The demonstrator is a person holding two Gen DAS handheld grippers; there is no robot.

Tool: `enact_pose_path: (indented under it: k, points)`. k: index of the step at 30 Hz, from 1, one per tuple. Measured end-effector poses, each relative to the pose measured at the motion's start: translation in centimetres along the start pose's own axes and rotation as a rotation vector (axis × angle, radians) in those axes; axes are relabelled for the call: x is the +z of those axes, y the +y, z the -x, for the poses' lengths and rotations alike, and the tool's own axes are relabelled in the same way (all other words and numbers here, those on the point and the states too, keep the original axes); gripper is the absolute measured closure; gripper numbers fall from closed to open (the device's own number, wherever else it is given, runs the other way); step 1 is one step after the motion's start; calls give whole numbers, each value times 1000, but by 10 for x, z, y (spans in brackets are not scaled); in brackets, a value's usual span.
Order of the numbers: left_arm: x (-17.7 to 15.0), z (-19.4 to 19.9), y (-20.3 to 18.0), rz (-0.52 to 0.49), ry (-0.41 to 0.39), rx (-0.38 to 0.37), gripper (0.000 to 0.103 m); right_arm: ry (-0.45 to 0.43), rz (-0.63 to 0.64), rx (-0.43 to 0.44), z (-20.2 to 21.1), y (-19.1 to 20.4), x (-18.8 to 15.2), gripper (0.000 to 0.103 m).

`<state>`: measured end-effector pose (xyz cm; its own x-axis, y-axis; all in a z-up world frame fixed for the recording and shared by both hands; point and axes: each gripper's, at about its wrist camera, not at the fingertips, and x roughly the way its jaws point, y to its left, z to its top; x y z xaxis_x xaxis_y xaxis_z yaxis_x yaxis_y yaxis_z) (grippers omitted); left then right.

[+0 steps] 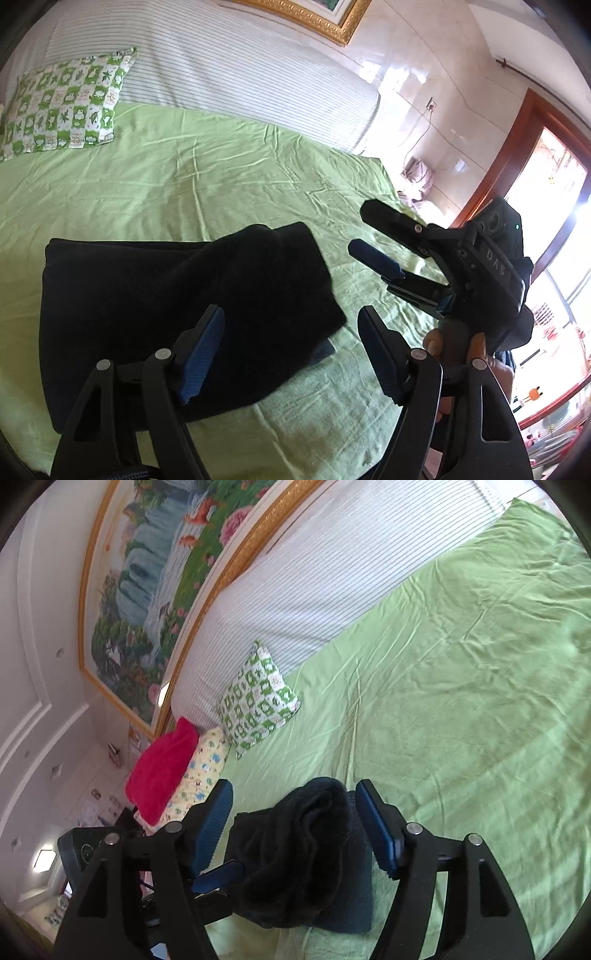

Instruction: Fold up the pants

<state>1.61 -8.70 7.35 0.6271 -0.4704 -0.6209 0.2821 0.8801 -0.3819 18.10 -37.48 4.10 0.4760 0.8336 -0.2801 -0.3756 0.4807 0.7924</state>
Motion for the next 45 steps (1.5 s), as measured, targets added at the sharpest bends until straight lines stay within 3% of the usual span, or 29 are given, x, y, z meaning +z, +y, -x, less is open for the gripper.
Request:
enact_pose_path:
  k: [8,16,25,45]
  points:
    - [-3,28,20,98,-22,-9,26,-11,-8,-76,15,10,-18,25]
    - [-7,55,43,176,-44,13,26,2,16,-118,17,30,-39,25]
    - [-18,76,72,235,-68,58,25,38,37,-156,14,43,-57,16]
    - [-28,68,117,308,-31,114,24,74,-18,-176,-2,26,-76,16]
